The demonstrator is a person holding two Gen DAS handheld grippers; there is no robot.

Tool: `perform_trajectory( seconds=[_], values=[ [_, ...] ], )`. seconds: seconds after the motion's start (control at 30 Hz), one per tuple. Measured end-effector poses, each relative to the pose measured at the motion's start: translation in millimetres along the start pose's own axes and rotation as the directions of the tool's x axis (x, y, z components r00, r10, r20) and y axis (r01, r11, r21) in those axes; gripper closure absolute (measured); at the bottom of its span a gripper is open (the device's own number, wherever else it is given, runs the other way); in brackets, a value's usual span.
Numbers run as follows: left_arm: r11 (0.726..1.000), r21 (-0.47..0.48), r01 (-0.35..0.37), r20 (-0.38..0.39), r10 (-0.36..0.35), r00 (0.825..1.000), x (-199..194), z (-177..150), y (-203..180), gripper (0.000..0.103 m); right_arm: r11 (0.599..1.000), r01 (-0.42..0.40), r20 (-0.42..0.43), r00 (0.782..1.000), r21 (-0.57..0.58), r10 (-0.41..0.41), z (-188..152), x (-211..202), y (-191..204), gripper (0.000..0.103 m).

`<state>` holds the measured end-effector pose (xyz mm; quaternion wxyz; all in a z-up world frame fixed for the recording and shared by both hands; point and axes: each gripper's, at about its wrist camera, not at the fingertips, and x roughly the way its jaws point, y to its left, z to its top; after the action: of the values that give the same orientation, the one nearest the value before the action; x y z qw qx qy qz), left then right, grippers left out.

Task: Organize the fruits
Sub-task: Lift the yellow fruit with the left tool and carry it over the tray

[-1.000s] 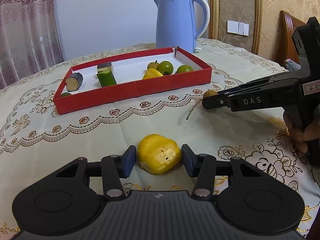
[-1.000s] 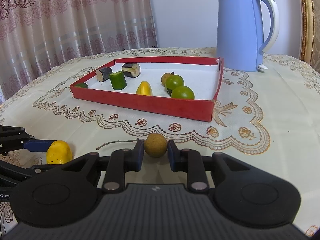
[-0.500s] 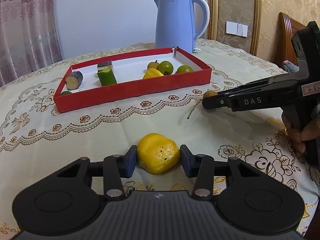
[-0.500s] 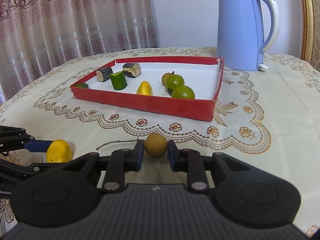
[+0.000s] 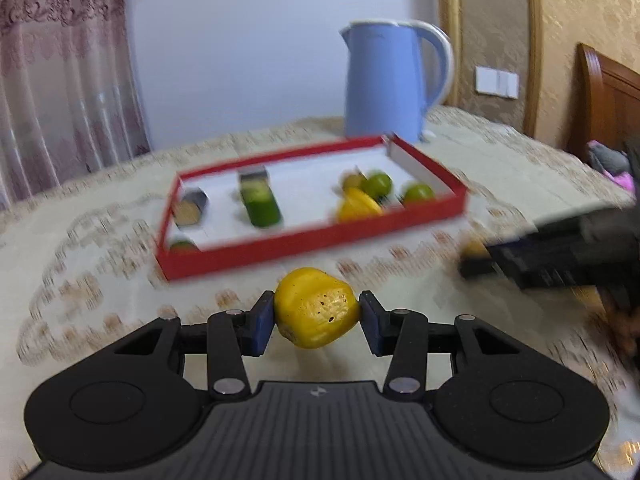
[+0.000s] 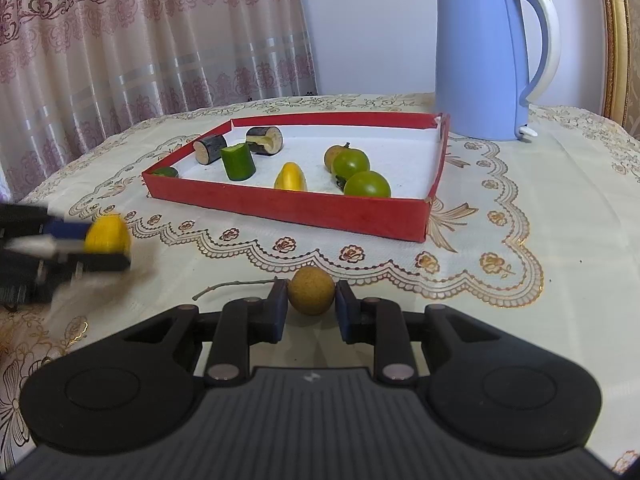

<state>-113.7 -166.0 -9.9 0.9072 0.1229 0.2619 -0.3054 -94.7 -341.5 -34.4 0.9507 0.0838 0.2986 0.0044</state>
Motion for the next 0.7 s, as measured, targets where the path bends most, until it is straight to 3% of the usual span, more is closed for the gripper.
perform_trajectory(
  seconds=[0.23,0.7],
  values=[
    [0.998,-0.016,-0.068,0.06,0.069,0.996,29,42,23,0.059,1.0,-0.003,-0.004,1.0,0.003,0.003,0,0,-1,0.079],
    [0.989,-0.093,-0.113,-0.015,0.112,0.994,103,56,45,0.059,1.0,-0.005,-0.012,1.0,0.003,0.005,0,2,-1,0.079]
  ],
)
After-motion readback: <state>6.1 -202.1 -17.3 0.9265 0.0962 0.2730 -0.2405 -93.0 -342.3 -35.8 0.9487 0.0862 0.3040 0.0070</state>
